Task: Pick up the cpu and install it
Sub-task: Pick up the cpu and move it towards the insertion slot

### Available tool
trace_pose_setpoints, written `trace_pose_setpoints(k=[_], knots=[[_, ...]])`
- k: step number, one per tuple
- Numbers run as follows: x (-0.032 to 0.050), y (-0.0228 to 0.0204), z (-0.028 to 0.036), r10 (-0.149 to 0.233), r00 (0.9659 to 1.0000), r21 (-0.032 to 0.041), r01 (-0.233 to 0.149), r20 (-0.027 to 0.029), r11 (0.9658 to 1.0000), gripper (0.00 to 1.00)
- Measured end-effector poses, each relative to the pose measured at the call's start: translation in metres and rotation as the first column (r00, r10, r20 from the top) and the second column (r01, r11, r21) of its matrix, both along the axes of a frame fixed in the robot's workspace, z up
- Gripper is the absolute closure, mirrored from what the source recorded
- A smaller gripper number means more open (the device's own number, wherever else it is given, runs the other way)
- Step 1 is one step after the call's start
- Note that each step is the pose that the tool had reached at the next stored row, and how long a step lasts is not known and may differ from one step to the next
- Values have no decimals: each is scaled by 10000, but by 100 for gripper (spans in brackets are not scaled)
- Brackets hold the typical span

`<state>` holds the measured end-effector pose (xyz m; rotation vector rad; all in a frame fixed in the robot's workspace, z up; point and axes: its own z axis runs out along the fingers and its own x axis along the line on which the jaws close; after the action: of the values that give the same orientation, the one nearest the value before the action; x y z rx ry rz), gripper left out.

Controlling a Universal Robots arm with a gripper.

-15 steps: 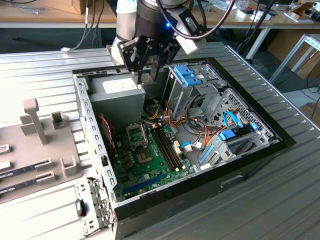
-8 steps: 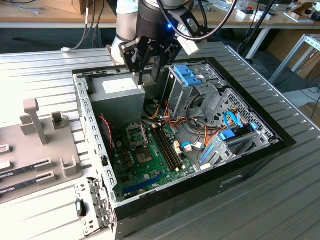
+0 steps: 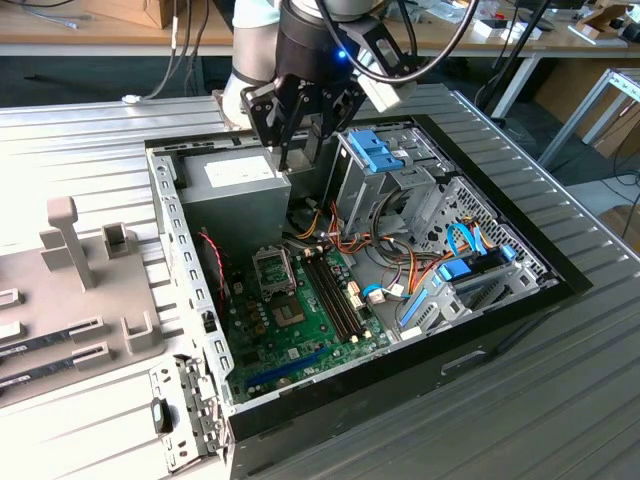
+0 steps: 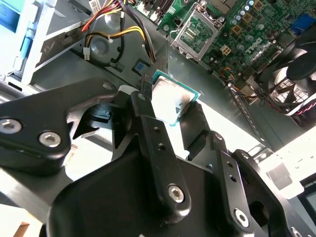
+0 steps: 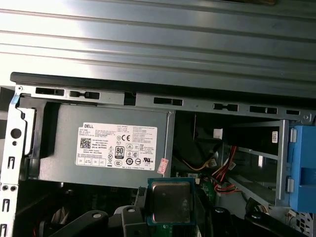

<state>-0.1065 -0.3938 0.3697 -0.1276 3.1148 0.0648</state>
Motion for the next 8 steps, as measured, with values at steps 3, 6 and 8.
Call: trace_pose_setpoints(k=[3, 6, 8], knots=[[32, -1, -7, 1, 10000, -2, -1, -1, 10000, 53], [65, -2, -16, 0, 10000, -1, 0, 0, 10000, 53], [89, -1, -21, 0, 10000, -1, 0, 0, 10000, 53]])
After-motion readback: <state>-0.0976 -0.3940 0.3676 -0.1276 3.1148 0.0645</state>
